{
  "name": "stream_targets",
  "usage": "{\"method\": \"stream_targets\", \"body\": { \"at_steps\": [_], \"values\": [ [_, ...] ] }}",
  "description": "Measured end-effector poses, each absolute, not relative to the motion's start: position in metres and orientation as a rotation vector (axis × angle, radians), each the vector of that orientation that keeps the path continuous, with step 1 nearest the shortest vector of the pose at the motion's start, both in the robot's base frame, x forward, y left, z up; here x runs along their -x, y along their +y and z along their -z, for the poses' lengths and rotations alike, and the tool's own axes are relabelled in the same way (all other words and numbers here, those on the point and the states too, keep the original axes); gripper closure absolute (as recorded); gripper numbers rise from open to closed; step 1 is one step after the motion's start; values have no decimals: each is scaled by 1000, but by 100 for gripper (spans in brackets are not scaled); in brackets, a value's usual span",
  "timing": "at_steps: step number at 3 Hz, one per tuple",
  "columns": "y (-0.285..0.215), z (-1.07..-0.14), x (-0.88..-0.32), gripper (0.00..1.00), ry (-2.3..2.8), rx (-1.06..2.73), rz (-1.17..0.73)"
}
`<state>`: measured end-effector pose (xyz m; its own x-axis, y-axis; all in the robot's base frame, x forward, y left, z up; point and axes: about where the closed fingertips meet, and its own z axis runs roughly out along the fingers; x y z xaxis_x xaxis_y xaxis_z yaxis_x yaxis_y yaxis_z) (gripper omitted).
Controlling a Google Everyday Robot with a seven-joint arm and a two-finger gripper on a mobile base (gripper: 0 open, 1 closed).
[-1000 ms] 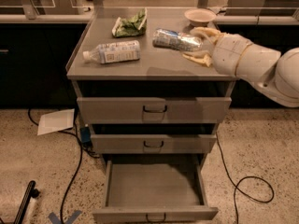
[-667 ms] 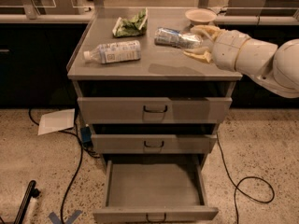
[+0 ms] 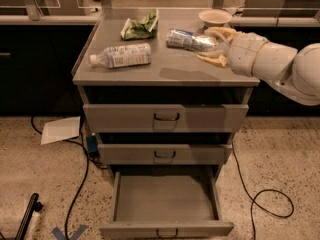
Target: Pick redbull can from bottom drawer and place on counter
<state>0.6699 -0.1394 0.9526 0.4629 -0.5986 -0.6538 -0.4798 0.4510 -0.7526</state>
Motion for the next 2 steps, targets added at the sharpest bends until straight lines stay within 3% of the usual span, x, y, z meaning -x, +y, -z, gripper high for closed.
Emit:
{"method": "stream_targets", "body": {
  "at_steps": [2],
  "values": [
    [-149,-955,-697,100,1191,1215,46]
  ]
}}
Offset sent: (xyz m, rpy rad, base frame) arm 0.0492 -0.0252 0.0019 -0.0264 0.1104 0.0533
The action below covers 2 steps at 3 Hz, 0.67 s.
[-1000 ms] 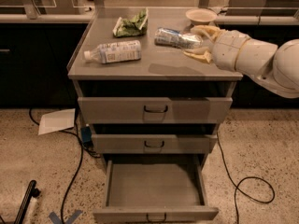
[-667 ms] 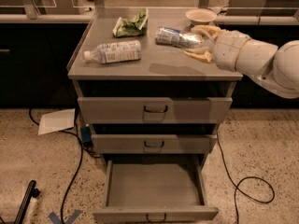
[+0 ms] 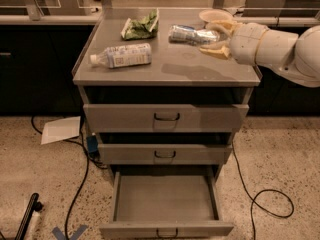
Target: Pick redbull can from bottom drawer and place on counter
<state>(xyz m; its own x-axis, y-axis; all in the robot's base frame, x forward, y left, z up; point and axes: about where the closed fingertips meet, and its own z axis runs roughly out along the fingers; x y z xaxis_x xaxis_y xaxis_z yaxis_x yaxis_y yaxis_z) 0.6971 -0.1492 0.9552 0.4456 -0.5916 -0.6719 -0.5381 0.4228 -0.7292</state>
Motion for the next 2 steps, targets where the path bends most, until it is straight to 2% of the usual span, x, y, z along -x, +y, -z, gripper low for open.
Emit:
{"method": "stream_targets", "body": {
  "at_steps": [2],
  "values": [
    [-172,-928,-724,100,1323,1209,0]
  ]
}}
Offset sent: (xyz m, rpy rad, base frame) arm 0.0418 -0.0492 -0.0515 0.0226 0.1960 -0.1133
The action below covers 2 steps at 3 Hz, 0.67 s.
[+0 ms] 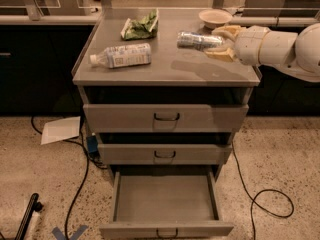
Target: Pick redbull can from bottom drawer and place on counter
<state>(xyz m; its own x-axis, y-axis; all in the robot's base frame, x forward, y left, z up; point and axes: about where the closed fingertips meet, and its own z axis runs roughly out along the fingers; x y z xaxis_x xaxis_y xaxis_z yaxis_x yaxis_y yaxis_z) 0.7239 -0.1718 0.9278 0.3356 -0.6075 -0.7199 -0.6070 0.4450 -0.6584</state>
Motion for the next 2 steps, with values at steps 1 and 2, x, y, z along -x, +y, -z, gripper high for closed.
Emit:
{"method": "stream_targets", "body": {
  "at_steps": [1,2],
  "values": [
    [-181,-912,-732,100,1372,1167,-2],
    [-185,-901,-740,100,1401,1145,-7]
  ]
}}
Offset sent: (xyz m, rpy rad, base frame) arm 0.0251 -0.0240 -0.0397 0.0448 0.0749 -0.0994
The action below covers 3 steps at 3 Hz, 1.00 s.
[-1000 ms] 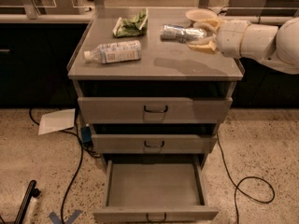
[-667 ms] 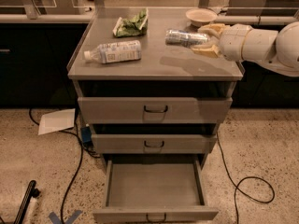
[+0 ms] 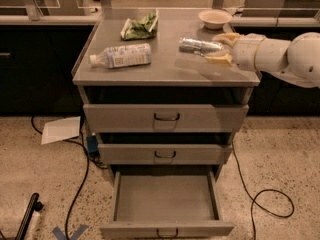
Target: Pick redbull can from bottom drawer and place on counter
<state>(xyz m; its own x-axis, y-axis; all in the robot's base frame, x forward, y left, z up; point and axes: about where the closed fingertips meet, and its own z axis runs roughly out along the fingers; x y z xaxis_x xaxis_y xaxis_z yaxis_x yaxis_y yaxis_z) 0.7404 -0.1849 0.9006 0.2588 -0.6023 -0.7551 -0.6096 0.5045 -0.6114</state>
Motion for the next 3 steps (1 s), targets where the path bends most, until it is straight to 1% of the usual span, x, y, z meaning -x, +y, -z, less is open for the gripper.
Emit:
{"method": "stream_targets", "body": {
  "at_steps": [2,3],
  "values": [
    [-185,-882,-749,100,1446,1135,-30],
    [-185,-882,-749,81,1446,1135,-30]
  ]
}}
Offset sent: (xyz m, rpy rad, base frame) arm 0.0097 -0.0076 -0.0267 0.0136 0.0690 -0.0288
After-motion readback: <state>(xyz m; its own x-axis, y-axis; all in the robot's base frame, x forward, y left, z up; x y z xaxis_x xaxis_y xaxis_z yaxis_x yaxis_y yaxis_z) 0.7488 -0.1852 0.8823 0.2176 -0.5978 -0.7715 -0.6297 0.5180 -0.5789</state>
